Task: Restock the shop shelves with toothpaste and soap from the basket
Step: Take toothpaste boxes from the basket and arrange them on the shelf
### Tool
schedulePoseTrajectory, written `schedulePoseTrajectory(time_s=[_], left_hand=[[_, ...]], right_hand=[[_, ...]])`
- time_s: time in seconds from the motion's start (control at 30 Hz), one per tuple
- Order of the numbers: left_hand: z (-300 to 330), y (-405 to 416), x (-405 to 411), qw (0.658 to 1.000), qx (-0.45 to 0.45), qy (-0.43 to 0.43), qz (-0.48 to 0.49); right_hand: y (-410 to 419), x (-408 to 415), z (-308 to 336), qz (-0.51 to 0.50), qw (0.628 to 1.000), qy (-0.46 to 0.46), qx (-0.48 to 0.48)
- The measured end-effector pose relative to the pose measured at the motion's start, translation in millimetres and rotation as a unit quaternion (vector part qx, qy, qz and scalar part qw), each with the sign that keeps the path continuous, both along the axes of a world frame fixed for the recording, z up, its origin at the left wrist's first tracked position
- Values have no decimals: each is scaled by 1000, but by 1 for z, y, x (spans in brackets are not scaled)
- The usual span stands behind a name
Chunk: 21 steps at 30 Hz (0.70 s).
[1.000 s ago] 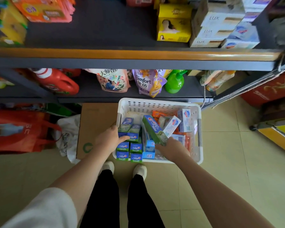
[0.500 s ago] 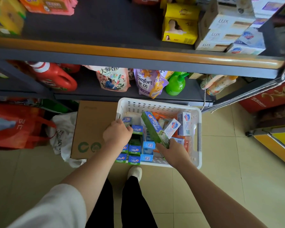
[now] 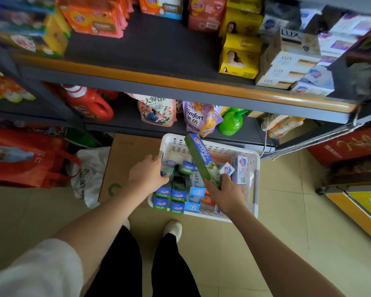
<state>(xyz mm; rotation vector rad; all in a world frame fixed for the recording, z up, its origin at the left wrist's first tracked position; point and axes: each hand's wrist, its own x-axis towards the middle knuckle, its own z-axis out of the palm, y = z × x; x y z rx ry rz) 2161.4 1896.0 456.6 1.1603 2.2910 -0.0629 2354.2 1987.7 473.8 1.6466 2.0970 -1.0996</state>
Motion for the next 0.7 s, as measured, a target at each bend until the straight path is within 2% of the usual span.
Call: schedulePoseTrajectory(time_s=[0.1,0.17,0.3,0.47,0.6,0.7], left_hand=[[44,-25,-17,996,84,24,24],[72,-47,-35,993,109,33,44],[106,-112,-84,994,58,84,47],[115,-232,-159,990,-22,112,79],[127,-337,-222,983,-4,94,159],[143,-396,-264,968,80,92,218]], right_hand=[[-2,-21,22,10,999,26,26],[-7,-45,37,32,997,39,49],[-37,-110,66,119,988,67,66],[-111,-200,91,203,972,93,80],[-193,-273,96,260,958,71,102],[-248,-330,99,284,949,56,125]])
